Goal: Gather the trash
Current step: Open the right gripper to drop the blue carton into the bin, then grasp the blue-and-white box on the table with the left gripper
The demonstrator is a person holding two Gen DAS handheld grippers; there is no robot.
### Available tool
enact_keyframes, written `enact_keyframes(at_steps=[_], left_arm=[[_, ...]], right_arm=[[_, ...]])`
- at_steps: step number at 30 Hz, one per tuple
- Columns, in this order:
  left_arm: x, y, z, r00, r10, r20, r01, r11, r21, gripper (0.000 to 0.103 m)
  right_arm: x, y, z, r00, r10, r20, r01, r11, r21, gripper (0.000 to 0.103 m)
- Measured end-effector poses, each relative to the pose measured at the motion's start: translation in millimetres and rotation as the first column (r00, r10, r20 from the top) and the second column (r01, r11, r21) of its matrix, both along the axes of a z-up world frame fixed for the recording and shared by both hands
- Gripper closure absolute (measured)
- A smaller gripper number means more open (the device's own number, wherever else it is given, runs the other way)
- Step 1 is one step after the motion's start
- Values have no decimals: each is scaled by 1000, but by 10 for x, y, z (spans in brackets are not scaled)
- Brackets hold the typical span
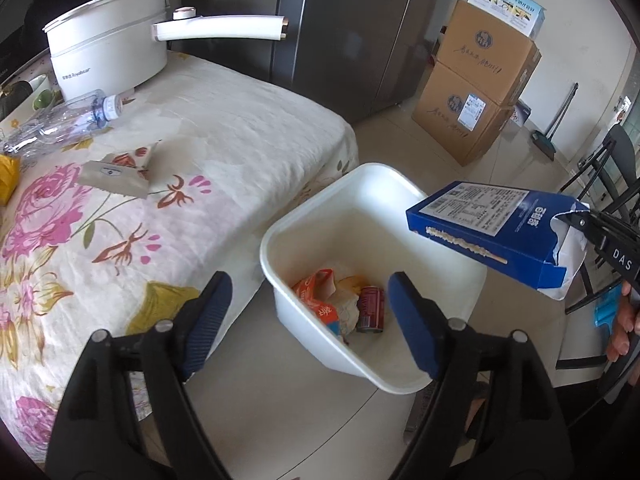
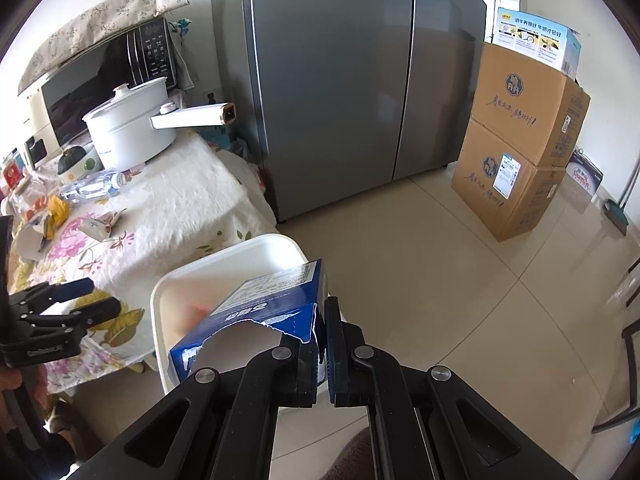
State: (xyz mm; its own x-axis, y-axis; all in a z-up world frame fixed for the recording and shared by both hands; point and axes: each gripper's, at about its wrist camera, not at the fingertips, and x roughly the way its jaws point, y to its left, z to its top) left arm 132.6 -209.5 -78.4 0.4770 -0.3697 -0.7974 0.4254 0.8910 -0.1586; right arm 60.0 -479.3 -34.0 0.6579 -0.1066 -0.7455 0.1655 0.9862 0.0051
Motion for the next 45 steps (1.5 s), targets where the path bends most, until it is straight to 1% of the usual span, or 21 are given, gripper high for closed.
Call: enact_keyframes(at_steps=[8, 10, 11, 12, 13, 15, 20, 26, 28, 32, 33, 36, 38, 39, 40, 41, 45], left_arm=[[-34, 203, 21, 999, 40, -18, -39, 999, 29, 19], [-38, 270, 30, 998, 53, -18, -53, 998, 35, 18], [-37, 305, 35, 998, 61, -18, -60, 998, 36, 17], [-34, 337, 37, 997, 69, -20, -68, 997, 38, 14], [-34, 371, 41, 997, 77, -21, -76, 996, 42, 12], [-42, 439, 56, 996, 89, -18, -88, 995, 42, 11], [-51, 582, 97, 994, 111, -17, -111, 993, 38, 11], [-72, 703, 141, 992, 126, -11, -126, 991, 34, 10], [-69, 760, 142, 991, 135, -12, -135, 990, 35, 9], [-75, 886, 172, 986, 166, 2, -166, 985, 46, 3], [-79, 923, 187, 984, 177, 10, -178, 983, 49, 1], [-89, 1049, 251, 976, 216, 35, -218, 975, 49, 1], [-89, 1144, 287, 968, 246, 49, -248, 968, 47, 1], [-89, 1193, 300, 964, 260, 55, -263, 964, 48, 1], [-88, 1241, 313, 960, 275, 57, -278, 959, 51, 1], [-89, 1296, 319, 956, 288, 57, -291, 955, 53, 1], [-99, 1515, 326, 939, 340, 52, -343, 938, 53, 1]], right_arm=[[65, 130, -6, 1000, 22, -11, -22, 1000, -4, 98], [92, 148, -24, 1000, 20, -23, -19, 1000, 7, 95], [103, 151, -36, 999, 18, -33, -17, 1000, 22, 91], [116, 157, -48, 999, 17, -47, -15, 999, 42, 79], [121, 165, -50, 999, 16, -52, -13, 998, 55, 61], [108, 189, -27, 999, 10, -37, -8, 998, 69, 42], [130, 278, 24, 999, 28, -27, -26, 997, 68, 40], [186, 380, 50, 999, 40, -29, -37, 996, 85, 35], [204, 432, 59, 998, 47, -30, -44, 995, 85, 32], [254, 535, 91, 998, 59, -30, -56, 995, 88, 27], [266, 564, 102, 998, 59, -28, -56, 995, 88, 24], [307, 662, 144, 999, 51, -17, -50, 996, 77, 16], [350, 730, 164, 999, 49, -14, -48, 996, 74, 13], [381, 769, 167, 999, 51, -18, -50, 996, 76, 9], [406, 800, 168, 998, 51, -23, -49, 996, 77, 2], [423, 827, 171, 998, 50, -26, -48, 996, 77, 0], [525, 1032, 180, 997, 70, -42, -67, 996, 51, 0]])
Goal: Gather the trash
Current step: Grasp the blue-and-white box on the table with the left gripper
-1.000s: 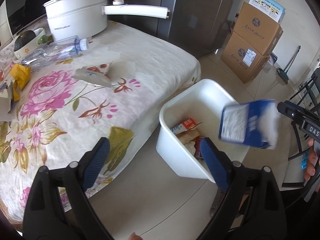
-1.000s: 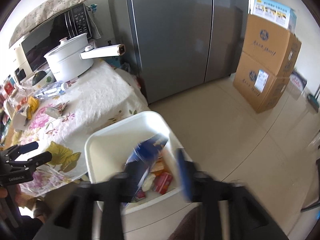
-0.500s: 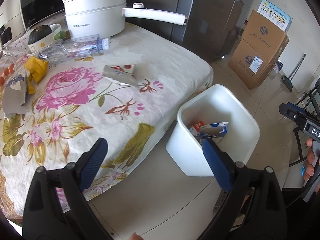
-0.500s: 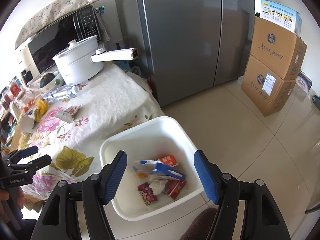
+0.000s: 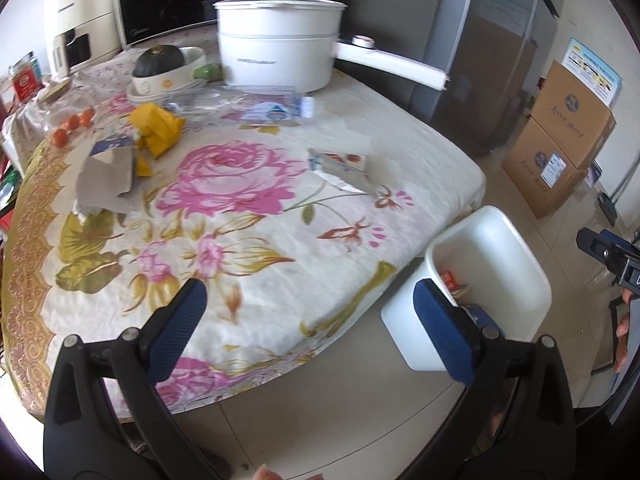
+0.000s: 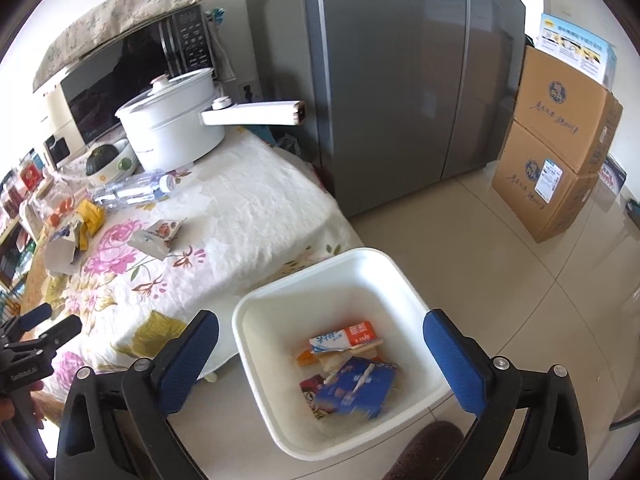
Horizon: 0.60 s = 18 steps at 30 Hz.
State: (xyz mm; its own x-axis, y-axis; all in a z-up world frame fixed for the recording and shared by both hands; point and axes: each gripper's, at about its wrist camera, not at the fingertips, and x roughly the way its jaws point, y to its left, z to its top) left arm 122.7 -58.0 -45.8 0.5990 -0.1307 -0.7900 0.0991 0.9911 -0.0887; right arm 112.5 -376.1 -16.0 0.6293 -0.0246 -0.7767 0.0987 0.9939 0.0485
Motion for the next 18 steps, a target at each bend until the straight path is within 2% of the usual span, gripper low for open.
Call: enact_keyframes(at_steps=[12, 18], left_arm=[[-19, 686, 51, 991, 135, 8, -135, 991, -12, 1], [51, 1082, 121, 984, 175, 15, -175, 985, -10, 0]], right_arm=[[298, 682, 12, 993, 116, -31, -117, 992, -43, 0], [524, 990, 73, 987, 157, -27, -158, 987, -13, 0]])
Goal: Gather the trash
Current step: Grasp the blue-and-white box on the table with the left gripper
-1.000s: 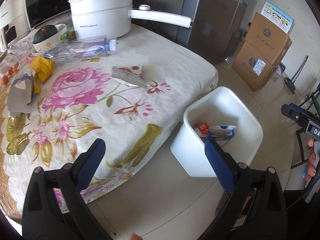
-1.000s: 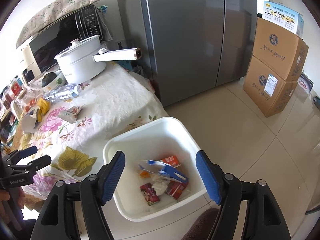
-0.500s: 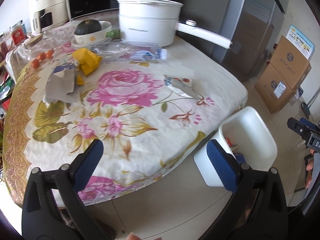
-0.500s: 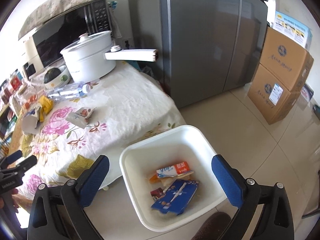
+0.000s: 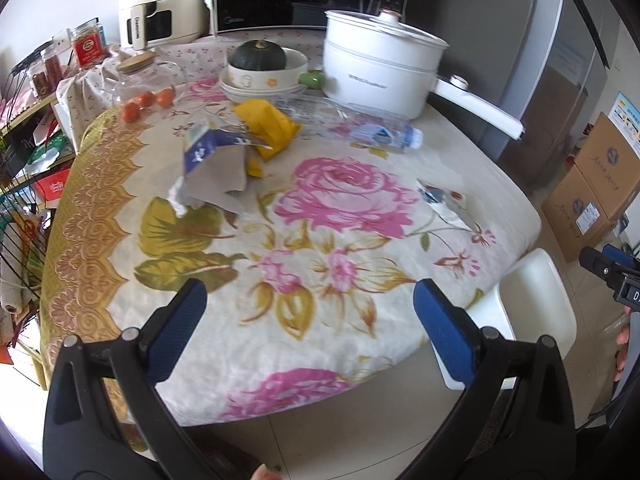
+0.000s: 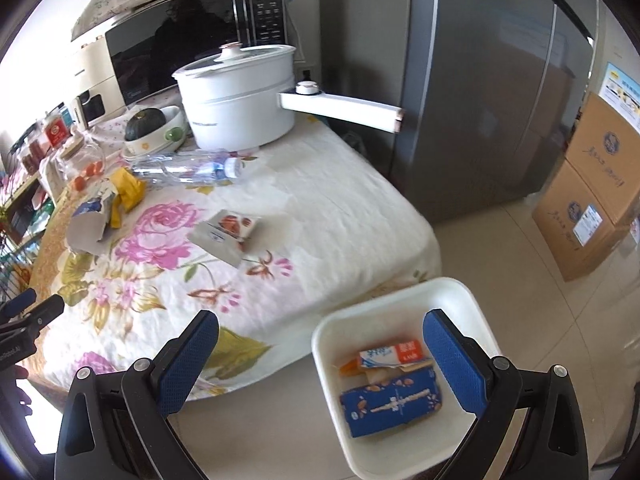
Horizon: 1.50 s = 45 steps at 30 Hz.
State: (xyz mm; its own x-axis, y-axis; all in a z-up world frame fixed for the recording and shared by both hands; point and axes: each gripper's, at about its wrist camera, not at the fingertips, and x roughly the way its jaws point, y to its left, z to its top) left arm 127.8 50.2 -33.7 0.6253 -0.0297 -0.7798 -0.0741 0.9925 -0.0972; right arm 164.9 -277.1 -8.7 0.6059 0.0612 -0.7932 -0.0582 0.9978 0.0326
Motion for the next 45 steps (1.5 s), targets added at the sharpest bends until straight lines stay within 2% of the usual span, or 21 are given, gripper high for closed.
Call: enact_keyframes(at_steps=[6, 10, 14, 18, 22, 24, 31, 34, 36, 41, 44, 45], left_arm=[[204, 444, 28, 1000, 27, -11, -27, 1000, -14, 1], [414, 745, 0, 997, 60, -47, -65, 992, -104, 1], [630, 950, -10, 994, 84, -65, -91, 987, -131, 1], [830, 1176, -47, 991, 113, -72, -126, 968, -216, 1], [984, 1294, -134, 982, 175, -73, -187, 957, -222, 1], [1037, 1330, -181, 978, 197, -70, -209, 944, -257, 1], [1206, 1325, -316, 964, 261, -59, -267, 917, -297, 2], [1250, 1225, -436, 963, 260, -71, -270, 920, -283, 8], [1270, 1145, -497, 965, 251, -74, -262, 930, -259, 19], [1283, 1087, -571, 971, 231, -69, -241, 943, -229, 40], [1263, 1121, -560, 972, 230, -57, -237, 945, -226, 46], [1254, 1133, -548, 972, 230, -52, -236, 944, -229, 47]], right_arm=[[326, 172, -47, 1000, 6, -13, -5, 999, 47, 0], [574, 236, -189, 999, 2, -41, 0, 998, 68, 0], [836, 350, -372, 996, 20, -83, -13, 996, 86, 0], [1037, 426, -487, 994, 14, -106, 1, 990, 143, 0], [1144, 559, -532, 995, 11, -102, 4, 989, 146, 0], [1187, 642, -559, 995, 12, -102, 3, 989, 148, 0], [1281, 827, -735, 995, 18, -98, -11, 997, 79, 0], [1306, 871, -834, 994, 20, -109, -13, 998, 66, 0], [1305, 898, -893, 993, 26, -118, -18, 998, 65, 0], [1284, 929, -938, 994, 43, -101, -37, 998, 57, 5], [1275, 928, -925, 994, 53, -92, -47, 997, 65, 23], [1275, 923, -925, 994, 59, -92, -51, 995, 80, 34]])
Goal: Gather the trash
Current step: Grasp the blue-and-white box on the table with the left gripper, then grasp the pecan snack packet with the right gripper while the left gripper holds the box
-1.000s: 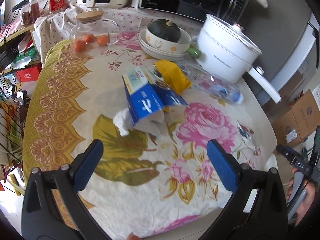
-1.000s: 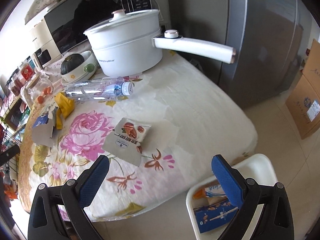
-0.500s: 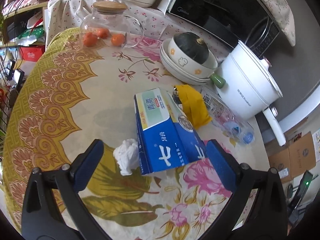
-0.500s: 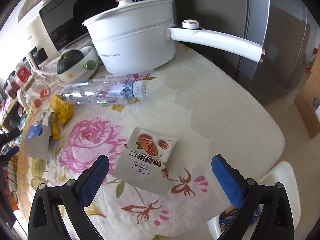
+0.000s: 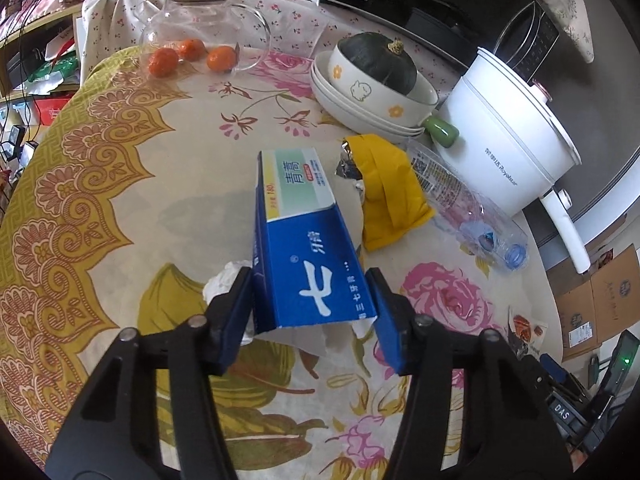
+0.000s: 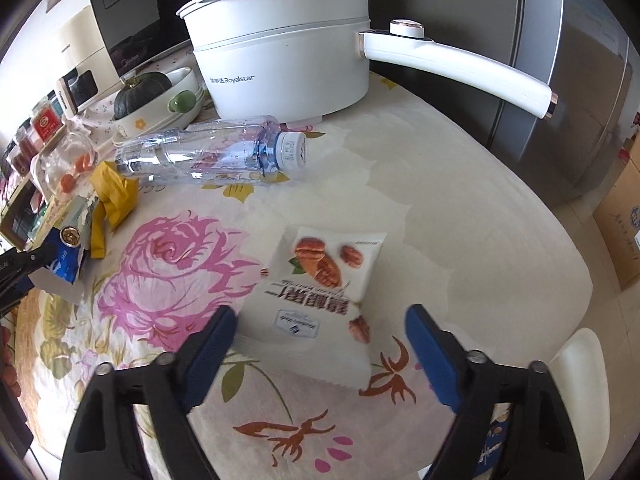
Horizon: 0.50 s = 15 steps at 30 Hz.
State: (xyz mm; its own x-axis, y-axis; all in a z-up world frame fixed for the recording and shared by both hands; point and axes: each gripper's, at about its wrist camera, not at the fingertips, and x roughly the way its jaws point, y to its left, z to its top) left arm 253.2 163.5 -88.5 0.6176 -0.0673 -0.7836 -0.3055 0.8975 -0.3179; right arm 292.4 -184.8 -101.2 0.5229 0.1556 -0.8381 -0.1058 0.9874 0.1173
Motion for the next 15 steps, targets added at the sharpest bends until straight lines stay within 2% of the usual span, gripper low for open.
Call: enact_keyframes(at_steps=[4, 10, 15], left_arm=[[-48, 31, 79, 1000, -7, 26, 7, 1000, 9, 49], [-139, 54, 257, 998, -23, 65, 22, 1000, 12, 51], [-268, 6, 442, 993, -65, 95, 58, 995, 76, 56]], right_arm=[[-16, 8, 28, 1000, 10, 6, -10, 999, 38, 36], [-124, 42, 181, 999, 32, 32, -34, 999, 42, 36], [-275, -18, 335, 997, 49, 55, -52, 998, 41, 36]])
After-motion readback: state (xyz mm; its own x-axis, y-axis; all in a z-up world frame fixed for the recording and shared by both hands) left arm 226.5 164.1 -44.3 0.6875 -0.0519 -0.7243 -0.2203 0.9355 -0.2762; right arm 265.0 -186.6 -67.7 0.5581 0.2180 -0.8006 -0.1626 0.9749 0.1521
